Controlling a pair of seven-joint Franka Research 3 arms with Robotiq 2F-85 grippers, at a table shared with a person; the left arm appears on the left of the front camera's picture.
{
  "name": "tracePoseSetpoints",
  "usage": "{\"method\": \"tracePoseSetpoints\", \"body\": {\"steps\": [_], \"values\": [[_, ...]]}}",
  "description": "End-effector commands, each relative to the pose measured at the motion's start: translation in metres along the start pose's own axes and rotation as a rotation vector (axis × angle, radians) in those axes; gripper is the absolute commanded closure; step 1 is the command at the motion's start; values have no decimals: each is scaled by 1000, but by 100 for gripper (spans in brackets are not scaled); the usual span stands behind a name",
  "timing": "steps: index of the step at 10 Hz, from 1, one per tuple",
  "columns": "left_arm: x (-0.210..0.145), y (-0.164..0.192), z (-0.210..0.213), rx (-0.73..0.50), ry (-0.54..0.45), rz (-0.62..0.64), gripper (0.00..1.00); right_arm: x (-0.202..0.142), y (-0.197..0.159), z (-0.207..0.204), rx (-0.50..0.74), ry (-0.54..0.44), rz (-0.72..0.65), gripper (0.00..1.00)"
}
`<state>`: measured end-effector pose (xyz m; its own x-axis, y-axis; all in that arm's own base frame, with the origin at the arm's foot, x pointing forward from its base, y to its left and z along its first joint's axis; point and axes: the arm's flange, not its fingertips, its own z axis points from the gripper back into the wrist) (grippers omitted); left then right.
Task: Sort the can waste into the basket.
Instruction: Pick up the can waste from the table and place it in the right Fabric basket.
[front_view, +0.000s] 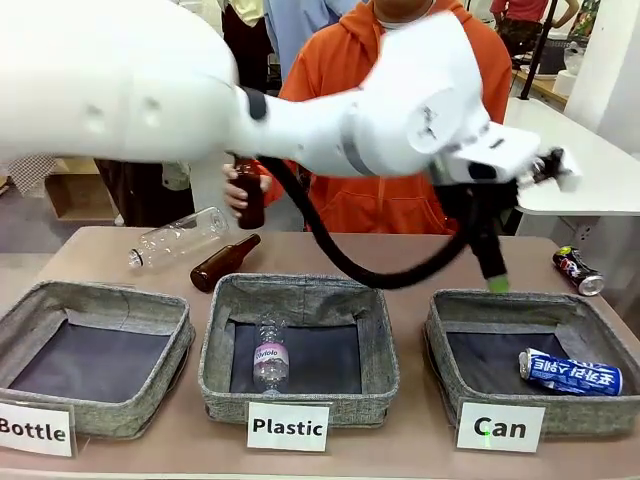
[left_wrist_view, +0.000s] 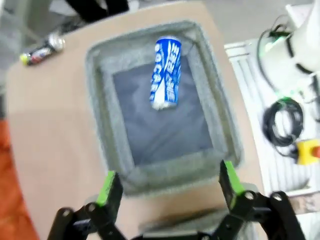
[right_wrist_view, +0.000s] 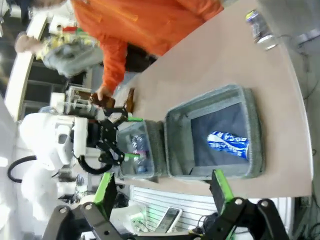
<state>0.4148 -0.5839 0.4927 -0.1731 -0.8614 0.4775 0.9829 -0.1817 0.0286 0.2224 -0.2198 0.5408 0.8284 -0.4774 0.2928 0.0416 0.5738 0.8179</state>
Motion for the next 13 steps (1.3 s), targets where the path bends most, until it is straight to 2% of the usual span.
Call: {"method": "tracePoseSetpoints", "body": {"steps": [1,2,4,7,9,13], "values": [[-49,-49,54,65,38,64,0,-1,10,-45,59,45,29,0],[-76,-62,68,67,61,101,0,-7,20,-72,98,87,43,0],[-107,-76,79,74,-44,58,0,-16,32,-110,80,139,63,0],[-106,-84,87,105,-94,-2,0,-17,30,-102,45,154,77,0],[-109,-81,87,116,-104,9,0,-21,23,-108,7,179,61,0],[-109,-77,85,104,-108,12,0,-22,25,-108,22,176,52,0]]}}
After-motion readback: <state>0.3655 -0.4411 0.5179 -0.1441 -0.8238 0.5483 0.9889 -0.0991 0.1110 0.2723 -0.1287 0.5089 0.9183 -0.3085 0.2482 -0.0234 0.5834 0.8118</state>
